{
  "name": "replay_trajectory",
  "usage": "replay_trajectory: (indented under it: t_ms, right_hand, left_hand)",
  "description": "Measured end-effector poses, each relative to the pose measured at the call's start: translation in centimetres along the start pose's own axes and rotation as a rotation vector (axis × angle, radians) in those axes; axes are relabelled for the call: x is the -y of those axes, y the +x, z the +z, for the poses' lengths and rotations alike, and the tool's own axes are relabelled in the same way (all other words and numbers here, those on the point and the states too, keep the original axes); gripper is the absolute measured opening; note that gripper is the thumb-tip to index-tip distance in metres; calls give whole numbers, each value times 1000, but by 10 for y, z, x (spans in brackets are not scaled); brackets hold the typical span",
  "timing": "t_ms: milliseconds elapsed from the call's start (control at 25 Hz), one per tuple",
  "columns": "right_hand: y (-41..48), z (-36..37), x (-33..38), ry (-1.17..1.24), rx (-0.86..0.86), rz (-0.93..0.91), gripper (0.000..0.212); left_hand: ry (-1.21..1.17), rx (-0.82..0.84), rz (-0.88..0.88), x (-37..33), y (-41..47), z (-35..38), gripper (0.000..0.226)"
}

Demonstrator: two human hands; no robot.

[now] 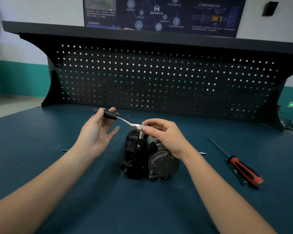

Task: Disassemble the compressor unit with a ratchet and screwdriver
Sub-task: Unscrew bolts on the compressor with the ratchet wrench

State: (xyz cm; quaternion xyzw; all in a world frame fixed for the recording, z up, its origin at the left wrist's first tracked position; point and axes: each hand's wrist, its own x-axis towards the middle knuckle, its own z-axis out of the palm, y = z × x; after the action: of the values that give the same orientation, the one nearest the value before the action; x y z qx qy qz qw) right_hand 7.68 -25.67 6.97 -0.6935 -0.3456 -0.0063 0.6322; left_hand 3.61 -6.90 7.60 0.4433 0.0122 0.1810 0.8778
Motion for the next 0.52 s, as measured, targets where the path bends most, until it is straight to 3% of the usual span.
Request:
replay_trajectory:
  t_ms: [160,320,400,520]
  right_hand:
    - [0,-1,1,-50,34,19,28]
    - [-2,-3,3,-46,63,9,33]
    - [-3,-3,3,-29,57,-4,26]
    - [-3,-3,2,12,40,-16,17]
  left_hand:
    - [62,122,313,-4,-58,-18,4]
    - [445,298,571,8,-109,-21,20]
    - [408,247,570,9,-101,-22,22]
    - [232,149,366,-3,-56,-19,16]
